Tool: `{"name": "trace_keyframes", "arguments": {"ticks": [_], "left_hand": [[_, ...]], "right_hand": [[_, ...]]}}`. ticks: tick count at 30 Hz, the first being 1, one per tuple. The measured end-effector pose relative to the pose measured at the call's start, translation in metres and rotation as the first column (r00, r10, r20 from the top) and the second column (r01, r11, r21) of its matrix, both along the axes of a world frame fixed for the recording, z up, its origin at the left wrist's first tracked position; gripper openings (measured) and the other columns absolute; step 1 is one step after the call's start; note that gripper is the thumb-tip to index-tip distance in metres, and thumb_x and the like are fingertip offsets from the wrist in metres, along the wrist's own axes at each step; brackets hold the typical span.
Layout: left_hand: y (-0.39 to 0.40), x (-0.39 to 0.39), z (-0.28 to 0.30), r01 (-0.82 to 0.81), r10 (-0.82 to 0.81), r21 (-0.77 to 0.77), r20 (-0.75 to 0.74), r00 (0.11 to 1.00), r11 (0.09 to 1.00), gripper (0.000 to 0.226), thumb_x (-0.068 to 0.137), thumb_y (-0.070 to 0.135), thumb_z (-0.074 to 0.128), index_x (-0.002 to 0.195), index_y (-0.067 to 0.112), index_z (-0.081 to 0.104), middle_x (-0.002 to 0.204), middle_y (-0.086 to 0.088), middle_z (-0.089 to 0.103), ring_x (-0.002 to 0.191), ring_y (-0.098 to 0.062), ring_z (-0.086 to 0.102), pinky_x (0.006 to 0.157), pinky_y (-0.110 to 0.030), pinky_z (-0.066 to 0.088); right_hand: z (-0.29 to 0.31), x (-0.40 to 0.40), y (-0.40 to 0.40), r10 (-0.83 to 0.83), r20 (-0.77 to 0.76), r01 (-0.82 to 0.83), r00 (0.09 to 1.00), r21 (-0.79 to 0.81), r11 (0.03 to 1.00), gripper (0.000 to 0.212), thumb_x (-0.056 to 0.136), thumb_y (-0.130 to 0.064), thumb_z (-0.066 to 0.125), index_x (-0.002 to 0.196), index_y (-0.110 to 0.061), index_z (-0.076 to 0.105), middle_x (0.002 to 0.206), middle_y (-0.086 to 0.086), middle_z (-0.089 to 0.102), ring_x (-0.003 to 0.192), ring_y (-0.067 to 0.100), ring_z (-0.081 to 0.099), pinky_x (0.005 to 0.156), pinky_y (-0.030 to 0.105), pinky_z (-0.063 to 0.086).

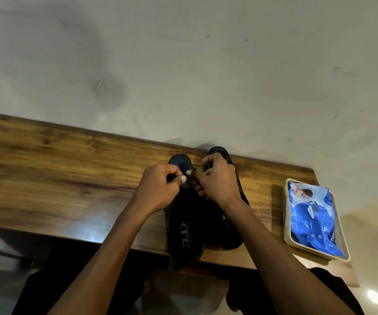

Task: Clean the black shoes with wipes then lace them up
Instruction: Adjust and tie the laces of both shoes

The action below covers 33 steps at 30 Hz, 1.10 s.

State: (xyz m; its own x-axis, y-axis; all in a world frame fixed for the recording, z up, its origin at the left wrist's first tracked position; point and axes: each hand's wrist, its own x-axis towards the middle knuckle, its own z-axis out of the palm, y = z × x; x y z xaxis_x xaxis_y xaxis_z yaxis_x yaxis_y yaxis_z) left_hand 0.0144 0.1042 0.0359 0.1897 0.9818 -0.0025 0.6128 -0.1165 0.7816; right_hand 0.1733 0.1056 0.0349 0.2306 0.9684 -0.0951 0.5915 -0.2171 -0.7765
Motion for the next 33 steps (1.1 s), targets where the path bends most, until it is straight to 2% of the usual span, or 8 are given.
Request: {"name": "trace_keyframes", "arguments": {"ticks": [3,5,7,11,16,22,27,33], "left_hand": [[0.000,-0.001,0.000,-0.004,0.004,0.006,-0.001,1.000,1.000,0.015,0.092,0.020,0.066,0.079,0.018,0.072,0.072,0.012,0.065,0.063,0.000,0.057,0.054,-0.012,0.033],[0.000,-0.001,0.000,-0.010,0.010,0.005,0.003,1.000,1.000,0.015,0.093,0.020,0.066,0.080,0.017,0.072,0.075,0.008,0.068,0.067,-0.003,0.059,0.056,-0.017,0.036],[0.000,-0.001,-0.002,-0.016,0.015,0.006,0.005,1.000,1.000,0.016,0.093,0.021,0.065,0.078,0.018,0.071,0.075,0.005,0.069,0.068,-0.007,0.060,0.058,-0.021,0.038],[0.000,0.000,-0.001,-0.013,0.012,0.010,0.012,1.000,1.000,0.020,0.094,0.020,0.064,0.074,0.022,0.068,0.073,0.005,0.067,0.065,-0.006,0.058,0.057,-0.022,0.038],[-0.001,0.001,0.000,0.014,-0.014,0.018,-0.001,1.000,1.000,0.016,0.094,0.019,0.063,0.079,0.019,0.070,0.074,0.003,0.067,0.063,-0.006,0.056,0.055,-0.019,0.037],[0.000,0.000,-0.001,0.014,-0.013,0.039,-0.005,1.000,0.999,0.018,0.094,0.020,0.062,0.077,0.019,0.067,0.072,0.003,0.066,0.057,-0.008,0.054,0.054,-0.023,0.039],[0.000,0.001,-0.004,0.010,-0.009,0.062,-0.008,1.000,0.998,0.018,0.093,0.018,0.062,0.076,0.019,0.067,0.071,0.001,0.065,0.061,-0.012,0.056,0.056,-0.027,0.041],[0.000,-0.001,-0.003,-0.011,0.011,0.064,-0.008,1.000,0.998,0.018,0.094,0.018,0.062,0.077,0.017,0.068,0.072,0.002,0.066,0.060,-0.009,0.055,0.054,-0.025,0.041]], "right_hand": [[-0.001,0.009,0.004,0.128,0.240,-0.116,0.962,-0.065,0.991,0.016,0.085,-0.031,0.079,0.084,-0.023,0.065,0.075,-0.001,0.072,0.067,0.016,0.071,0.067,0.038,0.062],[0.002,0.014,0.005,0.178,0.357,-0.151,0.917,-0.102,0.983,0.006,0.089,-0.022,0.072,0.092,-0.024,0.067,0.090,0.003,0.073,0.085,0.023,0.071,0.080,0.042,0.060],[0.007,0.017,0.003,0.140,0.449,-0.147,0.883,-0.020,0.989,0.019,0.092,-0.014,0.059,0.107,-0.023,0.066,0.102,0.006,0.072,0.094,0.028,0.068,0.085,0.042,0.057],[0.021,0.015,-0.006,0.105,0.374,-0.191,0.922,0.200,0.961,0.020,0.093,-0.018,0.057,0.109,-0.021,0.069,0.097,-0.001,0.074,0.089,0.019,0.069,0.084,0.036,0.057],[0.018,0.006,-0.011,0.440,0.323,-0.462,0.838,-0.007,0.887,0.025,0.089,-0.024,0.068,0.113,-0.023,0.075,0.100,-0.005,0.075,0.090,0.009,0.068,0.080,0.024,0.056],[0.011,0.005,-0.008,0.451,0.284,-0.470,0.846,-0.002,0.882,0.011,0.090,-0.032,0.067,0.093,-0.022,0.072,0.087,-0.007,0.071,0.080,0.011,0.064,0.070,0.028,0.050],[0.018,0.007,-0.007,0.439,0.033,-0.433,0.898,-0.114,0.894,0.021,0.092,-0.035,0.061,0.071,-0.029,0.061,0.073,-0.011,0.061,0.068,0.007,0.055,0.062,0.026,0.038],[0.016,0.014,-0.007,0.472,0.080,-0.463,0.878,-0.107,0.880,0.022,0.095,-0.042,0.065,0.091,-0.021,0.068,0.077,-0.004,0.069,0.064,0.003,0.064,0.060,0.023,0.048]]}}
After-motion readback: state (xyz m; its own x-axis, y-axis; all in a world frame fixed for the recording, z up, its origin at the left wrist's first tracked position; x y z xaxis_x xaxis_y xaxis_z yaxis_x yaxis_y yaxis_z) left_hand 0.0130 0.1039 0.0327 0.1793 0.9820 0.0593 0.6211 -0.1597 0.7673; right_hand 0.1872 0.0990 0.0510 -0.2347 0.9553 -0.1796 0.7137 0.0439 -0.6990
